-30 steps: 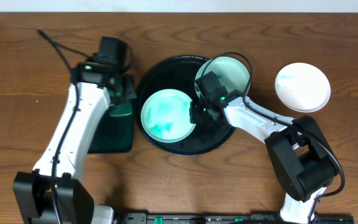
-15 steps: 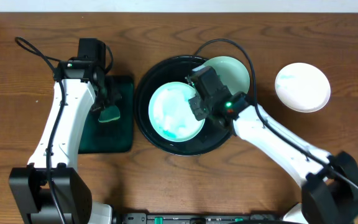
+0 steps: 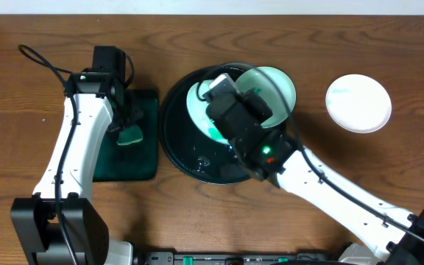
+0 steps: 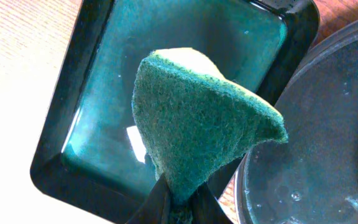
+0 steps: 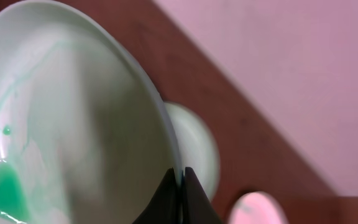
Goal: Clean dirty plates on tray and stack at the side
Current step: 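Lift the green plate upright with the right gripper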
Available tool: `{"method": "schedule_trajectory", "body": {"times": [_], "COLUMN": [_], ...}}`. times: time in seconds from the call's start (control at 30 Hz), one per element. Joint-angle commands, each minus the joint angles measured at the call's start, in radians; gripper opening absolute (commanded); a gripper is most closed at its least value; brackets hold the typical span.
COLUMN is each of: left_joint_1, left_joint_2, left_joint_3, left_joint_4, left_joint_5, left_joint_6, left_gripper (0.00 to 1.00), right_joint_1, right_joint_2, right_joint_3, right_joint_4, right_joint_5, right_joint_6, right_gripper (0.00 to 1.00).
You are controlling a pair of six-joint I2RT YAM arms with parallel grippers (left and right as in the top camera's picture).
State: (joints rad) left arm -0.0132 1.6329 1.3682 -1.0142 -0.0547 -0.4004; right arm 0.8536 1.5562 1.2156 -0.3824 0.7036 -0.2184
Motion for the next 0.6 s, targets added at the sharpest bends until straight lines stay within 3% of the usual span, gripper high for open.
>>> {"method": "schedule_trajectory", "body": {"times": [0.0,0.57], "left_joint_1": [0.004,0.004], "left_joint_2": [0.012,0.012], "left_joint_3": [-0.006,-0.006], "left_joint_4": [-0.002,-0.002], "left_joint_5": [-0.002,-0.002], "left_joint_6": [-0.013,-0.013], "left_gripper": [0.07,0.07], "right_joint_1": [0.052,0.209], "right_joint_2": [-0.025,-0.025], "right_joint_3": [0.019,0.018], "right_joint_4": [0.045,0.233], "right_joint_5": [0.215,0.512], "right_joint_6": [-0.213,-0.661], "right_gripper": [0.01,0.01]}}
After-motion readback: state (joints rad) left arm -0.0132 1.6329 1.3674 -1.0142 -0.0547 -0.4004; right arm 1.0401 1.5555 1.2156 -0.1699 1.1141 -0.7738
